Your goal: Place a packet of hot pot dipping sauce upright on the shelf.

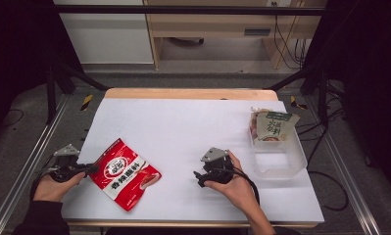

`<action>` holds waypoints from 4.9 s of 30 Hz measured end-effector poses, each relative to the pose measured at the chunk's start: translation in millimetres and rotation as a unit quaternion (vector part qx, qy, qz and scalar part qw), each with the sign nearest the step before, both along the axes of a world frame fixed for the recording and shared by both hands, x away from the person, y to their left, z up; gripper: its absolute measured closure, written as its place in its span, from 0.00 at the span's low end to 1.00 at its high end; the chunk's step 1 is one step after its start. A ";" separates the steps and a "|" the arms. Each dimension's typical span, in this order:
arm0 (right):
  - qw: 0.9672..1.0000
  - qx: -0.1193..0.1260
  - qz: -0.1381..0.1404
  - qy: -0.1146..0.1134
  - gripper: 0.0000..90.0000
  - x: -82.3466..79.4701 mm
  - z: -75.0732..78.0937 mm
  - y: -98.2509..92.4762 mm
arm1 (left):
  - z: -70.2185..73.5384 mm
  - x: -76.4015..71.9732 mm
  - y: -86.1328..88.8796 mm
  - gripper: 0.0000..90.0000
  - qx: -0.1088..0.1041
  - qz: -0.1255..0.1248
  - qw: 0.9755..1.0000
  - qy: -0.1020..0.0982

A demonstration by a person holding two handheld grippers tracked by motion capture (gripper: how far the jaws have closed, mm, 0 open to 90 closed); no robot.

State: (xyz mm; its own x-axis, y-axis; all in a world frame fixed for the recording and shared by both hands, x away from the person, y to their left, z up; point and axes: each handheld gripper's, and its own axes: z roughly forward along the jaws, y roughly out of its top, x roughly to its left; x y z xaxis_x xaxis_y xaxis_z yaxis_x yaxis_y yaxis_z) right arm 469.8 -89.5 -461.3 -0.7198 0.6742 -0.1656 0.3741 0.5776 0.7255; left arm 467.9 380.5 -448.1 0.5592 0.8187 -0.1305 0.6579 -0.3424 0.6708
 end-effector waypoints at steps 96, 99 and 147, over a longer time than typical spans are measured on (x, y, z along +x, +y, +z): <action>0.985 -0.059 0.162 0.030 0.64 65.6 75.3 102.0 | 93.7 20.1 -132.9 1.00 0.038 -0.163 0.978 -0.128; 0.982 -0.061 0.174 0.032 0.74 64.6 75.3 102.7 | 94.2 19.9 -132.3 1.00 0.036 -0.162 0.978 -0.129; 0.986 -0.062 0.156 -0.007 1.00 61.6 160.3 34.3 | 82.2 30.8 -100.8 0.23 0.027 -0.085 0.988 -0.128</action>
State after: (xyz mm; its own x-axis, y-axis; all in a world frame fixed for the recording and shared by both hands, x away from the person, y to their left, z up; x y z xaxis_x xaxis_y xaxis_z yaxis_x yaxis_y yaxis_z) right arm 531.4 -55.2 -301.0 -0.8862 0.3936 -0.2444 0.1543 0.7482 0.6453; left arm 498.7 279.7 -365.9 0.6990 0.7114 0.0733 0.3991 -0.4730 0.7855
